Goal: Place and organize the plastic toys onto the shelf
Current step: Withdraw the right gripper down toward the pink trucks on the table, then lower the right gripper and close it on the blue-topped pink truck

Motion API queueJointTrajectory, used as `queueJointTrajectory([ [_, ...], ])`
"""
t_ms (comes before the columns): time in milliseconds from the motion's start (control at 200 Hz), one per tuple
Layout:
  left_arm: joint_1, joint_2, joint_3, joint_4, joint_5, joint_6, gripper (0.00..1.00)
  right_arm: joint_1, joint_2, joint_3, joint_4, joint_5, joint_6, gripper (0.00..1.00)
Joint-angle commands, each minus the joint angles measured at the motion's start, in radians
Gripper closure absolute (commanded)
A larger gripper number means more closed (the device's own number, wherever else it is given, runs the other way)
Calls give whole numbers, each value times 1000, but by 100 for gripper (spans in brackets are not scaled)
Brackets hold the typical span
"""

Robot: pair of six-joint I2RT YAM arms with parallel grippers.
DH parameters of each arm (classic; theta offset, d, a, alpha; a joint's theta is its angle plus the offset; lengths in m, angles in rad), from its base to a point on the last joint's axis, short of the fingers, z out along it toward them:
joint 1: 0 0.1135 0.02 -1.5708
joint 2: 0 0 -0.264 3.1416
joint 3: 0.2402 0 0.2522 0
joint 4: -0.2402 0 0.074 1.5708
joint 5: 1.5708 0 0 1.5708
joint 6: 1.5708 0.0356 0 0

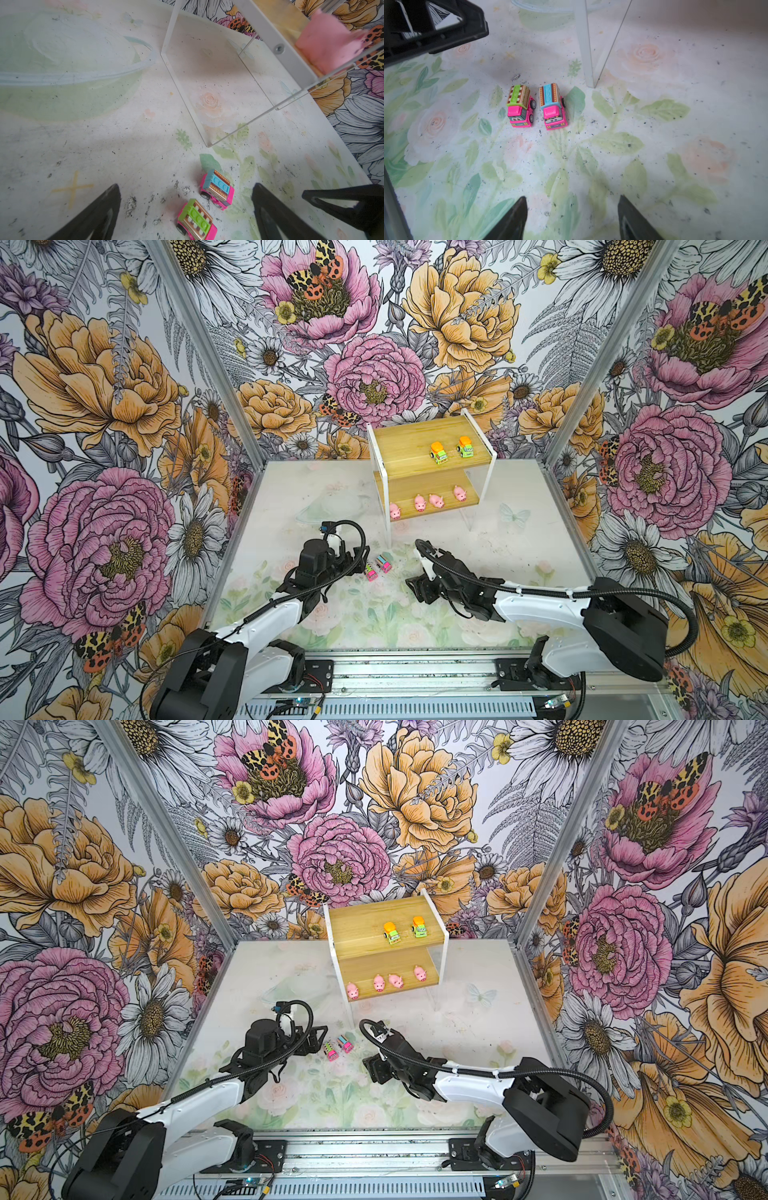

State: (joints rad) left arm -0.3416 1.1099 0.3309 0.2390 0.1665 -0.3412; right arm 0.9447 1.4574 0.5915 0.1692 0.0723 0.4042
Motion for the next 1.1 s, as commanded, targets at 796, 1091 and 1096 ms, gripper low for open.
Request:
queueJointTrajectory([
  [796, 28, -67, -41, 5, -26, -17, 1, 19, 393, 243, 242, 120, -76, 35],
  [1091, 49, -97, -58, 9, -39, -28, 1, 13, 465, 261, 297, 133, -74, 37],
  [1096, 50, -97, -58, 9, -39, -29, 1, 13, 465, 261, 299, 134, -74, 38],
])
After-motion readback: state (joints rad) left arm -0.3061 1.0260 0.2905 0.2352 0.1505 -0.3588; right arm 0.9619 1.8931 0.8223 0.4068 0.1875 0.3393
